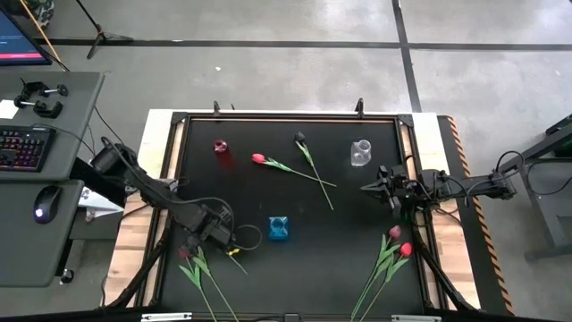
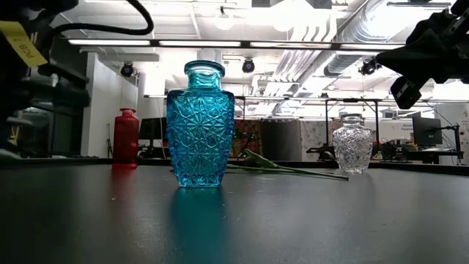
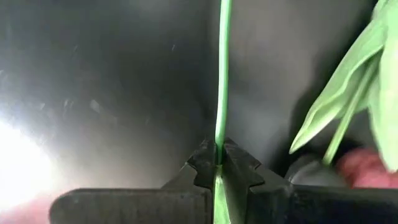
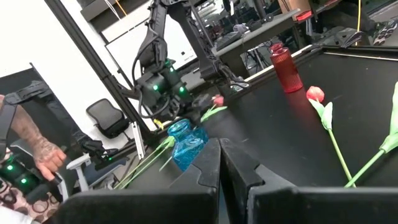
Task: Sort flowers into vase by color
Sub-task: Put the top left dark red flower into the red vase
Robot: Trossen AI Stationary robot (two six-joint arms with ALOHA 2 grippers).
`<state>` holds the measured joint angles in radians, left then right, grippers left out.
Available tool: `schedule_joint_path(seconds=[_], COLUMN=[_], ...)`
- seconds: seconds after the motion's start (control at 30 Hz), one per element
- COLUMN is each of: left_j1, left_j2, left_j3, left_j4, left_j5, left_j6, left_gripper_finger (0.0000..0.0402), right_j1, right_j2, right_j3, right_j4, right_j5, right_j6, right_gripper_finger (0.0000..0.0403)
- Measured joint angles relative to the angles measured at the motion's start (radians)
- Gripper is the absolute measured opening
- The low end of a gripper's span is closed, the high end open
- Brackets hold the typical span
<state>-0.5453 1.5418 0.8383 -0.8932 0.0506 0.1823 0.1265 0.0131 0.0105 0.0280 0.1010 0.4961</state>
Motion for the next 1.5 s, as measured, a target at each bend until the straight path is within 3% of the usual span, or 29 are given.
schedule_joint_path(seconds=[0.13, 0.4, 0.57, 0.63, 0.73, 0.87, 1.0, 1.1, 1.37, 1.5], left_j1=[0.0, 0.021, 0.059, 0.081, 0.084, 0.024, -0.05, -0.086, -0.162, -0.187], left_j2=[0.017, 0.011, -0.002, -0.047, -0.153, -0.273, -0.289, -0.243, -0.128, -0.101], left_j3=[0.0, 0.047, 0.16, 0.184, 0.158, 0.08, 0.014, -0.016, -0.022, -0.022], left_j4=[0.038, -0.024, -0.229, -0.255, -0.157, 0.012, 0.089, 0.089, 0.096, 0.107], left_j5=[0.027, 0.03, 0.045, 0.051, 0.046, -0.068, -0.204, -0.265, -0.267, -0.206], left_j6=[-0.047, -0.162, -0.293, -0.489, -0.951, -1.574, -1.978, -2.156, -2.427, -2.458], left_gripper_finger=[0.0028, 0.0139, 0.019, 0.02, 0.0204, 0.02, 0.0188, 0.0178, 0.0163, 0.0161], right_j1=[0.0, 0.0, 0.0, 0.0, 0.0, 0.0, 0.0, 0.0, 0.0, 0.0], right_j2=[0.0, 0.0, 0.0, 0.0, 0.0, 0.0, 0.0, 0.0, 0.0, 0.0], right_j3=[0.0, 0.0, 0.0, 0.0, 0.0, 0.0, 0.0, 0.0, 0.0, 0.0], right_j4=[0.0, 0.0, 0.0, 0.0, 0.0, 0.0, 0.0, 0.0, 0.0, 0.0], right_j5=[0.0, 0.0, 0.0, 0.0, 0.0, 0.0, 0.0, 0.0, 0.0, 0.0], right_j6=[0.0, 0.0, 0.0, 0.0, 0.0, 0.0, 0.0, 0.0, 0.0, 0.0], right_gripper_finger=[0.0, 0.0, 0.0, 0.0, 0.0, 0.0, 0.0, 0.0, 0.0, 0.0])
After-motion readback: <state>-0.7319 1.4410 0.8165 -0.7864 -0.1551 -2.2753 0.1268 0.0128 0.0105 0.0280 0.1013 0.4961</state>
